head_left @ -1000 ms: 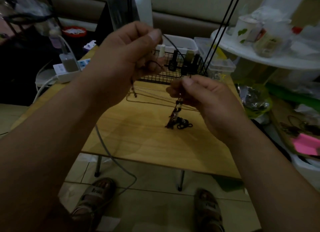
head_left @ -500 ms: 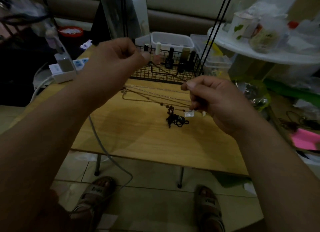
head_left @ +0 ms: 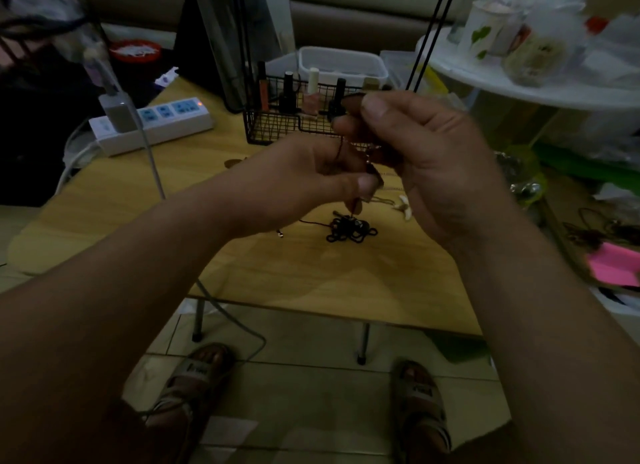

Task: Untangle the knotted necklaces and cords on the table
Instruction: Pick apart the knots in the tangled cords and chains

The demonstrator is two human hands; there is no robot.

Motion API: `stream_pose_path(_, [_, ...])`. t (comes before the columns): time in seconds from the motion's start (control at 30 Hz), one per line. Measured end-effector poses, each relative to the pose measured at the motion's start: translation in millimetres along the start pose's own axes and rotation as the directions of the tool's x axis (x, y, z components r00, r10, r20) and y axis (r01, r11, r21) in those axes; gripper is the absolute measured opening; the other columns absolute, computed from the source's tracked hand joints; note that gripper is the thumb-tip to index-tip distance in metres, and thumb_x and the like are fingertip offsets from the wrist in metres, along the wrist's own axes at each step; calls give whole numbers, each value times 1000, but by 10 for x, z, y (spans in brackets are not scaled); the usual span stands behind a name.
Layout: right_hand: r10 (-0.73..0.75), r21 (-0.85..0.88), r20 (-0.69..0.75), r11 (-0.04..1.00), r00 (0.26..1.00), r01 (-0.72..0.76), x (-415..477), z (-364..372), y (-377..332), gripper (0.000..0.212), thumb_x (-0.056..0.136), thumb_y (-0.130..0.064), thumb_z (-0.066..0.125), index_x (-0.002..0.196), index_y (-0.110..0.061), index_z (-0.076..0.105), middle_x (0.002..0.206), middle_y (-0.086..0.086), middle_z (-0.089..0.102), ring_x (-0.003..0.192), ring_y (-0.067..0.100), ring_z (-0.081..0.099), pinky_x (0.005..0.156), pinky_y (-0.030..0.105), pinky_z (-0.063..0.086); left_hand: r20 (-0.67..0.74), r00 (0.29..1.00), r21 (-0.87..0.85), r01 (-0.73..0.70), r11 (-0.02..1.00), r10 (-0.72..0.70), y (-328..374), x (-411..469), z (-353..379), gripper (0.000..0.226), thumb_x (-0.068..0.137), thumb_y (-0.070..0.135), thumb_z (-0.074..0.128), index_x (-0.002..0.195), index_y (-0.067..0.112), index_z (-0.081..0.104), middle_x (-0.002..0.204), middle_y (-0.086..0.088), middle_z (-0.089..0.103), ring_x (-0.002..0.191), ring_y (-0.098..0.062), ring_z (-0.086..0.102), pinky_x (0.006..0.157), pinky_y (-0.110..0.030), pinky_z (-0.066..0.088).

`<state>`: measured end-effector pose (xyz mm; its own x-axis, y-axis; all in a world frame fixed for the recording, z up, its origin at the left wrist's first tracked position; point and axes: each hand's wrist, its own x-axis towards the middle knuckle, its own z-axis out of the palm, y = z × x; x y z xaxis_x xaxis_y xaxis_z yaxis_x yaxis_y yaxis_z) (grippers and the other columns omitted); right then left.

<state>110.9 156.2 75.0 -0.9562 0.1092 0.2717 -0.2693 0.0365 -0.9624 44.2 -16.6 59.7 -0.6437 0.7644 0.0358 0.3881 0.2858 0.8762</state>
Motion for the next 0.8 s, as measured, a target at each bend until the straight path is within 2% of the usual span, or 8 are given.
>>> stream_pose_path(0.17, [93,-33,-86,995,992,-96,45,-63,143,28,108,-18,45,120,-20,70,112,-3,77,108,13,72,94,40,56,-55,997,-310,-62,949,47,43,11,-147,19,109,23,47,105,10,60,81,-3,66,56,-15,37,50,-28,26])
stream_pose_path(0.23, [203,-231,-43,951,978,-208,40,-94,217,33,104,-13,47,129,-25,65,118,-9,75,109,5,69,93,33,54,-81,994,-401,-97,911,70,63,7,-226,18,110,22,42,104,14,57,80,-4,65,54,-15,35,48,-28,24])
stream_pose_path(0.3, [341,-468,134,849,931,-244,-10,-68,268,43,101,-6,53,137,-30,61,123,-18,69,113,-6,62,90,19,49,-108,991,-454,-120,883,79,61,-1,-289,18,111,22,40,104,16,56,79,-2,63,53,-13,35,47,-26,25])
stream_pose_path(0.37, [435,-670,247,723,866,-172,-65,-7,346,45,97,-8,62,137,-29,61,125,-18,65,115,-3,60,91,16,49,-126,987,-497,-147,855,96,43,-3,-331,19,112,24,39,102,18,55,78,0,60,53,-11,35,46,-25,25])
stream_pose_path(0.43, [390,-784,241,618,889,-59,-80,50,436,27,97,-22,68,123,-28,70,115,-14,66,105,3,61,89,24,50,-160,982,-527,-172,832,101,24,-11,-388,21,112,26,38,101,19,55,78,2,57,54,-11,34,49,-27,22])
stream_pose_path(0.53, [376,-759,176,640,910,-118,-85,23,420,15,101,-37,63,103,-29,76,95,-8,72,89,5,64,81,31,52,-250,966,-562,-204,802,70,-23,-35,-507,21,113,29,37,103,20,53,73,5,50,55,-11,32,51,-28,20])
stream_pose_path(0.67, [376,-585,117,774,919,-243,-131,-206,287,23,105,-33,56,108,-29,77,92,-9,79,89,4,71,84,29,55,-343,939,-585,-191,788,-27,-109,-73,-629,20,112,30,41,98,22,53,67,6,43,53,-9,31,49,-25,23])
stream_pose_path(0.8, [370,-329,-15,876,929,-354,-176,-372,242,24,105,-24,54,103,-16,77,84,5,77,89,20,77,82,34,59,-407,905,-534,-129,835,-121,-144,-69,-626,20,110,29,44,101,18,58,63,5,41,52,-11,29,49,-28,21])
